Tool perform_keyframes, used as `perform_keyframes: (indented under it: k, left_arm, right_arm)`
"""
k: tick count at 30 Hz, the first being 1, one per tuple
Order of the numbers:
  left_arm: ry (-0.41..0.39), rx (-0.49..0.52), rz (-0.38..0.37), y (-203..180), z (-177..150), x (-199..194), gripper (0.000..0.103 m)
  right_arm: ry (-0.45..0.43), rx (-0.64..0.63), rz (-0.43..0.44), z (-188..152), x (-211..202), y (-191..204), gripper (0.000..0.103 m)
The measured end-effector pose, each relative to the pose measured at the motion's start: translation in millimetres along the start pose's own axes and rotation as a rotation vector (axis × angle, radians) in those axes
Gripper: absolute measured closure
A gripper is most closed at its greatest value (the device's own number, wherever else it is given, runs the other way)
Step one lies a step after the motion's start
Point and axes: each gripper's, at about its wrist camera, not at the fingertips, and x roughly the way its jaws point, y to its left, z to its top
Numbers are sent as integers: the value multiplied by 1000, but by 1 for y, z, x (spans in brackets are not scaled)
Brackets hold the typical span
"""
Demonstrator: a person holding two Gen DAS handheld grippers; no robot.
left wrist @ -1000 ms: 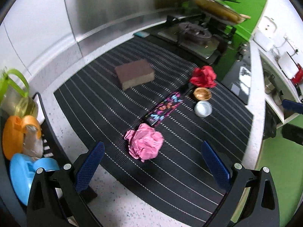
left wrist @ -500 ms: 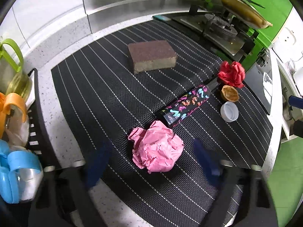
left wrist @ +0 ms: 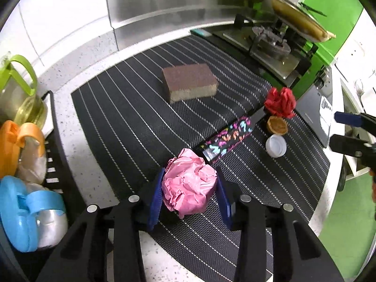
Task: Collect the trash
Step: 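Lower the left gripper onto the crumpled pink tissue and close it, then grasp the red tissue with the right gripper, then carry pink and red tissues over the pink wastebasket with both grippers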
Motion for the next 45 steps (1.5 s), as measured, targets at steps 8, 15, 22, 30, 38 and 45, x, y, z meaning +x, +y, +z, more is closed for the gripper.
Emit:
perform_keyframes:
  k: [8, 15, 22, 30, 38, 45]
  left_arm:
    - [-50, -33, 0, 1, 15, -18, 62]
    - [-53, -62, 9, 4, 21, -16, 62]
    - [-43, -79, 14, 7, 23, -9, 62]
    - [-35, -83, 9, 8, 26, -4, 62]
    - [-45, -70, -1, 6, 31, -6, 62]
    - [-79, -4, -39, -9, 40, -26, 62]
  right_arm:
    - [19, -22, -17, 25, 21, -10, 3]
    - [29, -4, -3, 41, 42, -25, 3]
    - [46, -5, 26, 48, 60, -32, 4]
    - [81, -15, 46, 50, 73, -33, 49]
    - [51, -35, 42, 51, 67, -30, 70]
    - [-16, -18, 40, 44, 23, -23, 71]
